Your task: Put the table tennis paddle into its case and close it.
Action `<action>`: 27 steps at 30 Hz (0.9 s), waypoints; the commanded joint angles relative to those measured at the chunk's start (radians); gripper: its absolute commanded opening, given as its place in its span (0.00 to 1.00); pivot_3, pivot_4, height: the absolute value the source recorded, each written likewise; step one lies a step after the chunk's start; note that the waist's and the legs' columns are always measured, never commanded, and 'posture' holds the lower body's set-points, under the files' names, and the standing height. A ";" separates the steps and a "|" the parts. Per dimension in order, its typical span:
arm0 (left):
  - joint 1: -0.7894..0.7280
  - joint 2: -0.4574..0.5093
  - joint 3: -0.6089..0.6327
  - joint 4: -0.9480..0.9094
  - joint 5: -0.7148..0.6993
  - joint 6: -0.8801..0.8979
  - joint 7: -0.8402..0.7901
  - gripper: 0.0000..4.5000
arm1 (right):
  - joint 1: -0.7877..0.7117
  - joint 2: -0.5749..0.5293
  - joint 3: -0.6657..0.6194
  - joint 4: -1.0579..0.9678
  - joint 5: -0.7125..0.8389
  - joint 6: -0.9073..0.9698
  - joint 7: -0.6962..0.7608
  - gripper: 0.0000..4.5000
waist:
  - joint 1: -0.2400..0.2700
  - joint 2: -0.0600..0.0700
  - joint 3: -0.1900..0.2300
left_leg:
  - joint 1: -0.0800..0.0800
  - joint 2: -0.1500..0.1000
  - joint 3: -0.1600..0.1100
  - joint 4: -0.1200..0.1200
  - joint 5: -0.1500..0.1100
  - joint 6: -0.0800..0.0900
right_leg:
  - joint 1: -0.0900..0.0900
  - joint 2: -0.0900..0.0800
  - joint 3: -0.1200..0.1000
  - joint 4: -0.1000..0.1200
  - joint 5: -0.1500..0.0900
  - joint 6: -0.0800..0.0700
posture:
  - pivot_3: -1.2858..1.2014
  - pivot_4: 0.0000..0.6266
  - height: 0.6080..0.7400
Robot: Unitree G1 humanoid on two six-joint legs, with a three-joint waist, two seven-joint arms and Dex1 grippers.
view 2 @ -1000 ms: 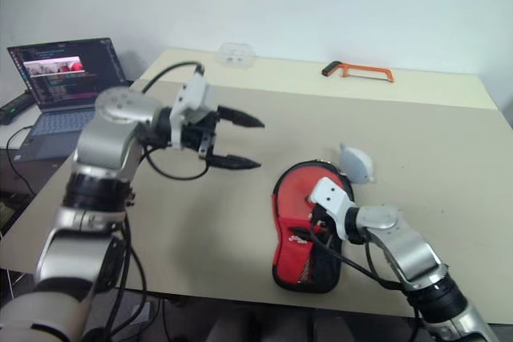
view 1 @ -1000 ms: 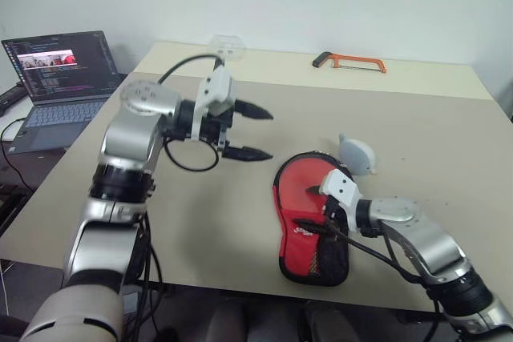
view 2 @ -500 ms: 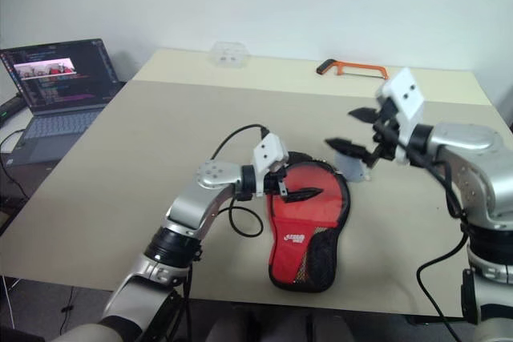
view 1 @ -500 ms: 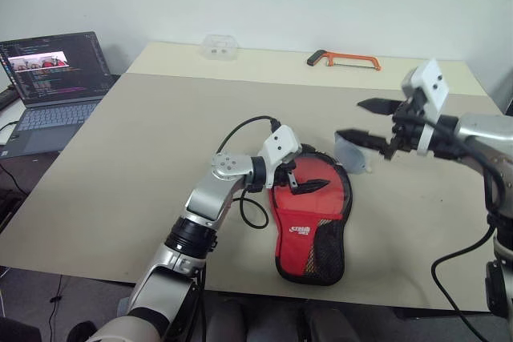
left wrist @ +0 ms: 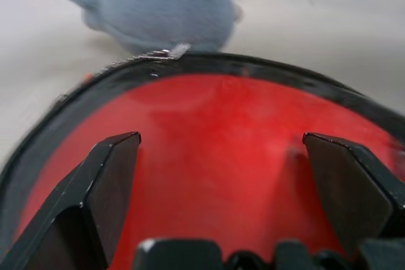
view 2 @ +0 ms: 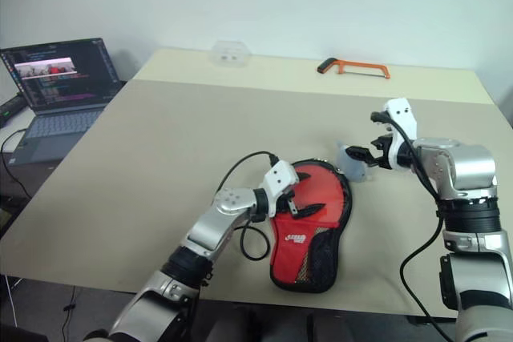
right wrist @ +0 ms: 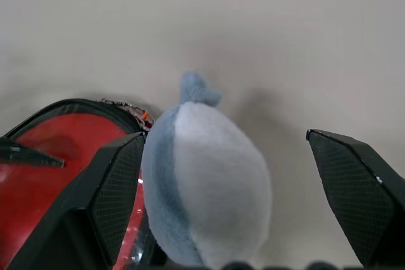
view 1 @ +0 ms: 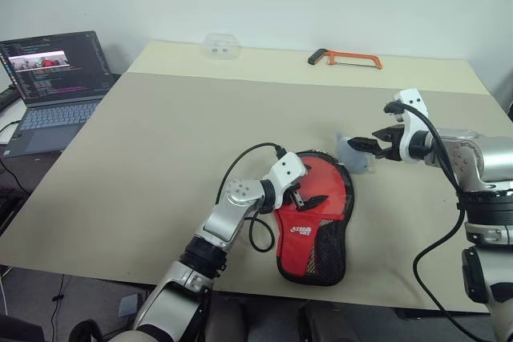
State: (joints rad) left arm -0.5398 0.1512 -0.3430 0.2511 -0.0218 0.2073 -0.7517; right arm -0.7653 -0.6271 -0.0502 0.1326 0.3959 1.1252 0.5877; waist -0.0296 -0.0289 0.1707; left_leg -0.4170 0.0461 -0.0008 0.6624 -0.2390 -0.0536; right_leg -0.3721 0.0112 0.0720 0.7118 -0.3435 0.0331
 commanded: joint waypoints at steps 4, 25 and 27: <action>0.020 -0.029 -0.018 0.095 0.021 -0.013 0.021 0.99 | -0.011 0.025 -0.014 0.023 -0.001 0.006 -0.015 1.00 | 0.001 0.002 -0.001 | 0.001 -0.001 0.000 0.000 0.000 0.000 | 0.002 0.000 0.000 0.000 0.000 0.000 | 0.52 0.24 1.00; 0.017 -0.052 -0.046 0.077 0.036 0.031 0.001 1.00 | 0.028 0.006 -0.050 0.087 -0.045 -0.006 -0.080 0.11 | 0.006 0.007 -0.005 | 0.001 -0.002 0.000 0.000 0.000 0.000 | 0.003 -0.001 0.000 -0.002 0.000 0.000 | 0.52 0.24 1.00; 0.017 -0.054 -0.050 0.081 0.038 0.030 -0.001 1.00 | 0.034 -0.033 -0.030 0.097 -0.078 -0.040 -0.078 0.06 | 0.007 0.007 -0.006 | 0.001 -0.002 0.001 0.000 0.000 0.000 | 0.004 -0.001 0.000 -0.004 0.000 0.000 | 0.52 0.24 1.00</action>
State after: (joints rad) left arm -0.5468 0.1046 -0.3464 0.2887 -0.0037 0.2146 -0.7406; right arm -0.7314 -0.6225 -0.0797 0.2274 0.3540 1.1188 0.5124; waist -0.0230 -0.0219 0.1651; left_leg -0.4164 0.0444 0.0000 0.6618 -0.2390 -0.0536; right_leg -0.3684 0.0103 0.0715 0.7078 -0.3436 0.0334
